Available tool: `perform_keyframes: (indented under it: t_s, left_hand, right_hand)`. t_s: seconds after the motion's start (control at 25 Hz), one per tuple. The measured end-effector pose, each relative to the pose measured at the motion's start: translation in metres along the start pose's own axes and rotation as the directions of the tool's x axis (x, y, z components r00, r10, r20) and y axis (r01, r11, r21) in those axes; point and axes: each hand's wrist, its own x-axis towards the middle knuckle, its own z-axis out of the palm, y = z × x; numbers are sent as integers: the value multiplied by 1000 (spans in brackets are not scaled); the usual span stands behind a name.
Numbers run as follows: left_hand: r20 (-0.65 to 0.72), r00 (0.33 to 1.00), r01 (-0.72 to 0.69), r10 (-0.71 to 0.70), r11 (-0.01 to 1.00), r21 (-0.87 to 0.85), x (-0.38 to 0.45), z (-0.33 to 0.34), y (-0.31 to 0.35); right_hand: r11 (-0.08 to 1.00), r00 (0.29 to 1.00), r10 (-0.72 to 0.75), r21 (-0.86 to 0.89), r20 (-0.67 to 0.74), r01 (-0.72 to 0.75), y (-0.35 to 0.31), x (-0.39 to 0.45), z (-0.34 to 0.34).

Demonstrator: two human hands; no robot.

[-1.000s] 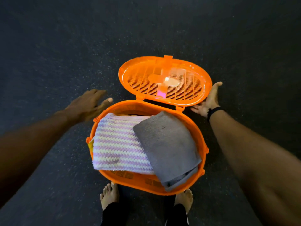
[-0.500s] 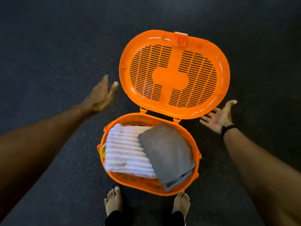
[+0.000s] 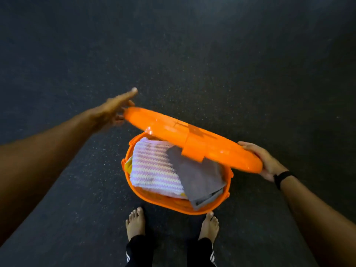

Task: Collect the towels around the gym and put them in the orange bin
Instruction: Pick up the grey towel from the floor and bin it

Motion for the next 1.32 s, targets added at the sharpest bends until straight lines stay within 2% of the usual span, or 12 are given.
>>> perform_keyframes:
  t_s: [0.08,0.12,0.2,0.28,0.4,0.52,0.88,0.96,1.08,1.16,1.24,1.32]
  left_hand:
    - [95,986,127,-135,988,91,42,3,-84]
    - [-45,977,211,-207,970,121,46,19,-200]
    - [-164,935,346,-316,913,215,43,82,-408]
    - [-287,904,379,-317,905,194,16,120,-468]
    - [-451,870,367,-198,870,328,22,119,-484]
    - [-377,887,334,-266,934,128,33,121,-495]
    - [-459,848,437,-263,839,325,45,127,-527]
    - [-421,850,448,-317,855,261,50,125,-526]
    - [-529,823,459,-207,791,405,55,127,-521]
    - [-461,836,474,-298,815,332,47,133,-514]
    - [-422,851,471,-313,810,349,52,134,-512]
    - [-398,871,450,-288,793,411,45,138,-508]
  right_hand:
    - [983,997,-41,-179,-60,29,22,1,12]
    - [969,994,-70,-244,-86,47,35,2,21]
    - [901,991,-98,-431,-86,52,63,6,41]
    - [754,998,-43,-657,-44,4,90,14,63]
    - [415,996,-79,-910,-38,-1,123,19,99]
    - [263,984,-176,-964,-14,33,140,21,126]
    - [242,964,-261,-970,-53,12,162,45,129]
    - [207,950,-312,-977,-18,50,165,34,135]
    - [133,922,-378,-981,79,138,177,23,164]
    - [174,910,-415,-979,28,110,182,19,189]
    - [231,907,-417,-972,-62,40,179,19,202]
    - [214,922,-380,-977,-73,11,182,22,205]
